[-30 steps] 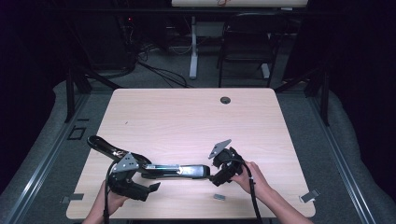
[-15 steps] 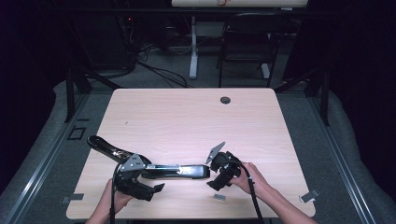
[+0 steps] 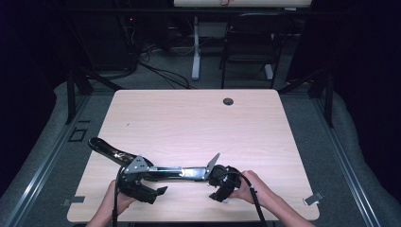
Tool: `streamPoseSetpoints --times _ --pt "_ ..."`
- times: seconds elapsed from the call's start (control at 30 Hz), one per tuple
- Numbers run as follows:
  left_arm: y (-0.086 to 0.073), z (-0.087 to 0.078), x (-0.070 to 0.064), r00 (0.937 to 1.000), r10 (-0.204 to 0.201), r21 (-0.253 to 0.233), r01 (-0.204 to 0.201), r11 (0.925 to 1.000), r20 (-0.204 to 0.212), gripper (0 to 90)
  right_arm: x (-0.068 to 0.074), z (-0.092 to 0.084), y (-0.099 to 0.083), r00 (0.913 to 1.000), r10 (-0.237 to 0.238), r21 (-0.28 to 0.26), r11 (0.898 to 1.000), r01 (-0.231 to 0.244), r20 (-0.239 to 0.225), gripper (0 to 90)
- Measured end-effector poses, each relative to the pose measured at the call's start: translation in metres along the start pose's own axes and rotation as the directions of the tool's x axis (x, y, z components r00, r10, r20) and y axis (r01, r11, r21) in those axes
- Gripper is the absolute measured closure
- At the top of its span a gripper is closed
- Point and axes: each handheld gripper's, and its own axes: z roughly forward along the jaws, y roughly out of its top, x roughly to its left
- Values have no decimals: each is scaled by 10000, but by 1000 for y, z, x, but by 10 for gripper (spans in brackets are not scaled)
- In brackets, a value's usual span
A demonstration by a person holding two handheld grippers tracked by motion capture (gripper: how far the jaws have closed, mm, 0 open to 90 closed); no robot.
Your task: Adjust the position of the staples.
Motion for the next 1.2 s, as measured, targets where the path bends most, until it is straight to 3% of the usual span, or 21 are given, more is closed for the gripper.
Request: streamPoseSetpoints --times 0.13,0.47,0.9,1.2 --pt "-1 2 -2 9998 153 270 -151 9995 -101 1 5 3 5 9996 -143 374 9992 153 -263 639" --pt "0 7 -3 9996 276 491 -271 9984 -90 1 3 14 3 9996 54 1250 9922 -18 -284 699" --pt "-1 8 -1 9997 244 690 -238 9973 -81 1 4 20 2 9993 115 1493 9888 -62 -350 748" --pt "-1 10 -1 9997 243 754 -237 9969 -69 1 3 23 0 10000 -20 1637 9865 34 -86 753"
